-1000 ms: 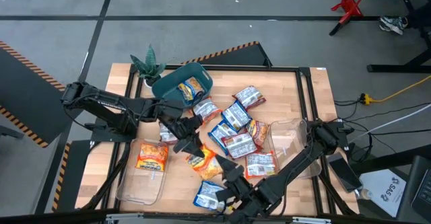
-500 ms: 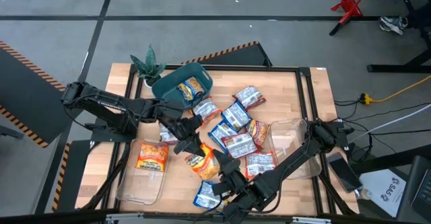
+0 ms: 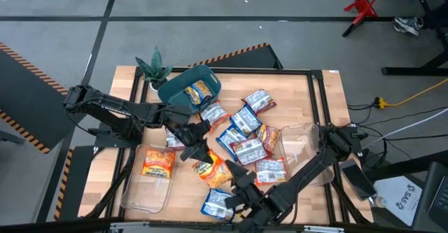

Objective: Sort Maruchan noodles
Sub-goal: Put the orange noodle pack into the left transparent bin

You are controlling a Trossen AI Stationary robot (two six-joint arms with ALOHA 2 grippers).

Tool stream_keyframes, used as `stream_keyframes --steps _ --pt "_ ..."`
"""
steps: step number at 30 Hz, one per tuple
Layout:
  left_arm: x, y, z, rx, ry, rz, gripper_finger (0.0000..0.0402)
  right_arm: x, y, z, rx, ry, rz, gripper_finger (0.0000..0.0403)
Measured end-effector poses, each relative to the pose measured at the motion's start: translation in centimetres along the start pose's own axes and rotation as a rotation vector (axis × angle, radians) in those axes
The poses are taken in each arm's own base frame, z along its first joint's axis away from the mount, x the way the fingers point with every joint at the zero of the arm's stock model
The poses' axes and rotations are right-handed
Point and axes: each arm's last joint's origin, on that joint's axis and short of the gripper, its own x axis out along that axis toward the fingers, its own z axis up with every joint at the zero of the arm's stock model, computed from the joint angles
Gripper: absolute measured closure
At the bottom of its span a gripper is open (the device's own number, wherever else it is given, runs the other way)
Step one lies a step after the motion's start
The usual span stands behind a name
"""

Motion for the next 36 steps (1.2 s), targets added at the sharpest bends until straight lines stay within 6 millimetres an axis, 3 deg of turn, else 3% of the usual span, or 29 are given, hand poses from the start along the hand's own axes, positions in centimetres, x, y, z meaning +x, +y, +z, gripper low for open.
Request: stream_keyframes --steps 16,27,31,36 --pt "0.8 -1.3 -1.5 -0.082 0.030 -0.011 0.0291 -4.0 0.9 -1.6 0.272 -0.084 0.025 0.0210" --pt "2.5 -5.1 -7.6 -0.279 0.225 -0.009 0.0290 -4.3 1.1 -1.8 0.362 -0.094 0.054 0.0210" --pt "1.1 -6.0 -9.5 -0.356 0.339 0.053 0.0290 -4.3 1.2 -1.8 0.363 -0.098 0.078 0.0210" --pt "-2.8 -6.4 -10.6 -0.407 0.377 0.197 0.0290 -4.0 1.2 -1.7 0.392 -0.092 0.085 0.0210"
